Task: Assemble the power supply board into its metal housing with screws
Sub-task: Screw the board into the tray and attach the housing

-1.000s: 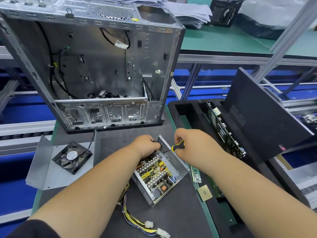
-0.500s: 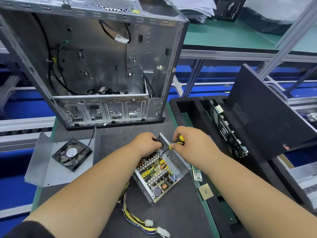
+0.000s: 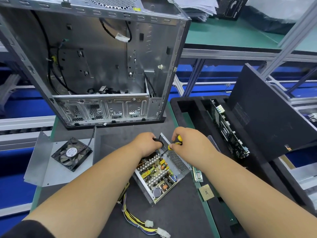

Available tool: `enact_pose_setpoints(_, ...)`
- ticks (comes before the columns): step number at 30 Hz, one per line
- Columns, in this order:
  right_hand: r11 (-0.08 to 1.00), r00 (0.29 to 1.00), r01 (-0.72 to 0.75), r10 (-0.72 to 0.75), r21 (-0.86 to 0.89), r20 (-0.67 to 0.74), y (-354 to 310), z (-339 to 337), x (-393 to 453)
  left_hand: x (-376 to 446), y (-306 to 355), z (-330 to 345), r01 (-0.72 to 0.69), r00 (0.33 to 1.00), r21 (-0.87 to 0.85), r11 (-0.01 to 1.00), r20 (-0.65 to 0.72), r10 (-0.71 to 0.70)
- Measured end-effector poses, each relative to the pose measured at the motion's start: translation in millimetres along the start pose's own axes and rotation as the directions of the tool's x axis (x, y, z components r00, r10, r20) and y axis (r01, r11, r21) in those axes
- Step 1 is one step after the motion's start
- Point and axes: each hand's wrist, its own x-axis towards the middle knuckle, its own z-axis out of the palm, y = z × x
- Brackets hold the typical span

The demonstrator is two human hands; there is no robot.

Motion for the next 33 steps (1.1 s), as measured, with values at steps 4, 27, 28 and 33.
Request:
enact_pose_setpoints(4, 1.000, 1.000, -0.008, 0.009, -0.010, 0.006, -0.5, 1.4, 2.2, -0.7, -0.2, -0.4, -0.002, 1.000, -0.021, 1.000, 0.001, 0.002)
enact_pose_setpoints(27, 0.993, 0.995, 0.052, -0.042, -0.110, 0.088, -14.5, -1.5, 6.1, -4.2, 1.1, -0.9, 0.008, 1.000, -0.063, 0.998, -0.002, -0.009)
enact_pose_setpoints(28, 0.993, 0.994, 0.055, -0.044, -0.108, 0.104, -15.6, -2.4, 6.5, -4.2, 1.2, -0.8, 0.008, 1.000, -0.064, 0.998, -0.001, -0.008)
enact_pose_setpoints(33, 0.962, 0.977, 0.129, -0.081, -0.239, 0.199, -20.5, -8.4, 13.1, -4.6, 1.7, -1.4, -0.001, 1.000, -0.044, 0.999, 0.002, 0.001)
